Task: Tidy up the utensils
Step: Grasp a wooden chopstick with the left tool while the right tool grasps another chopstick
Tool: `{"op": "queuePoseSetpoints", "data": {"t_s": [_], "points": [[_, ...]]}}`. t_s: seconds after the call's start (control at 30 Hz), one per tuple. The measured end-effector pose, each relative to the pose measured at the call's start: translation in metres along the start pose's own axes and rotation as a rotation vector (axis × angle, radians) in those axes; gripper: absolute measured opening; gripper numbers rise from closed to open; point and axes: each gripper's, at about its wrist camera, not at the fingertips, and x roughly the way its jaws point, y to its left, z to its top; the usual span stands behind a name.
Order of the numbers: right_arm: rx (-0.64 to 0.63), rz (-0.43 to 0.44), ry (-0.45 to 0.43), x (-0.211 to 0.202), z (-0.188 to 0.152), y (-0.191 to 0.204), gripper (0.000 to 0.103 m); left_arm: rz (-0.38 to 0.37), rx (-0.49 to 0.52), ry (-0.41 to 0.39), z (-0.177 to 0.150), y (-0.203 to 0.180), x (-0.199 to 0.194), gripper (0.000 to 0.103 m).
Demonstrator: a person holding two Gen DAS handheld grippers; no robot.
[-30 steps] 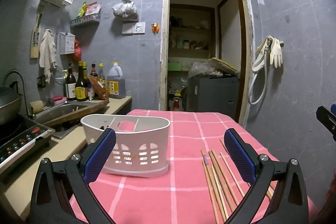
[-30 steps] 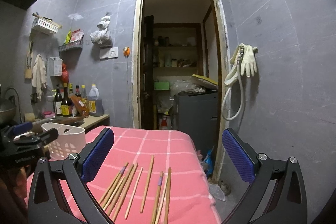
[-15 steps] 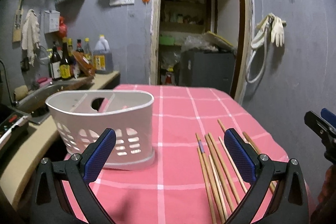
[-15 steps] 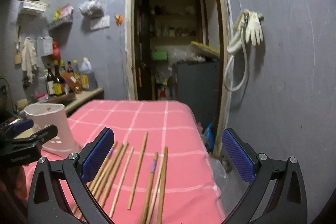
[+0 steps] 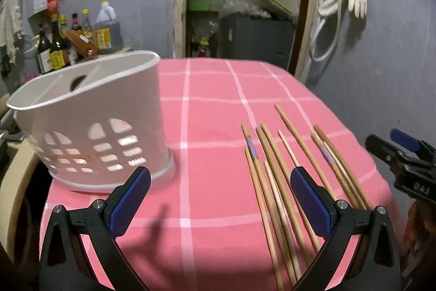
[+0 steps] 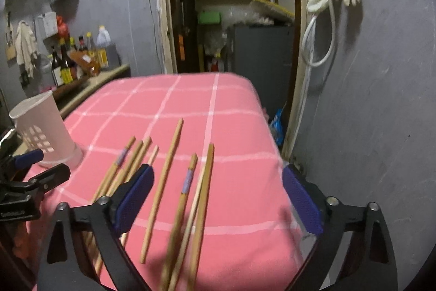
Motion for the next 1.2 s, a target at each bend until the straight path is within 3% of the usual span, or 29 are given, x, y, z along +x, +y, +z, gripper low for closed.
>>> {"op": "queuePoseSetpoints", "data": {"t_s": [0.13, 0.2, 0.27, 0.37, 0.57, 0.93, 1.2], "points": [[0.021, 0.019, 0.056, 0.014, -0.004, -0.007, 0.077, -0.031, 0.009, 0.057, -0.005, -0.002, 0.013, 0.093], [0.021, 0.023, 0.074, 0.018, -0.005, -0.007, 0.063, -0.036, 0.011, 0.084, -0.007, -0.001, 0.021, 0.086], [0.021, 0.031, 0.097, 0.023, -0.005, -0.006, 0.052, -0.051, 0.006, 0.121, -0.009, 0.0, 0.028, 0.073], [0.021, 0.051, 0.132, 0.03, -0.006, -0.007, 0.043, -0.067, -0.002, 0.174, -0.01, 0.003, 0.04, 0.059], [0.02, 0.066, 0.206, 0.046, -0.005, -0.01, 0.026, -0.068, -0.005, 0.211, -0.007, 0.005, 0.05, 0.051], [-0.006, 0.051, 0.252, 0.056, -0.001, -0.008, 0.025, -0.07, 0.019, 0.226, -0.006, 0.0, 0.052, 0.04], [-0.02, 0.046, 0.28, 0.064, 0.003, -0.007, 0.025, -0.11, 0.072, 0.239, -0.007, -0.011, 0.054, 0.04]]}}
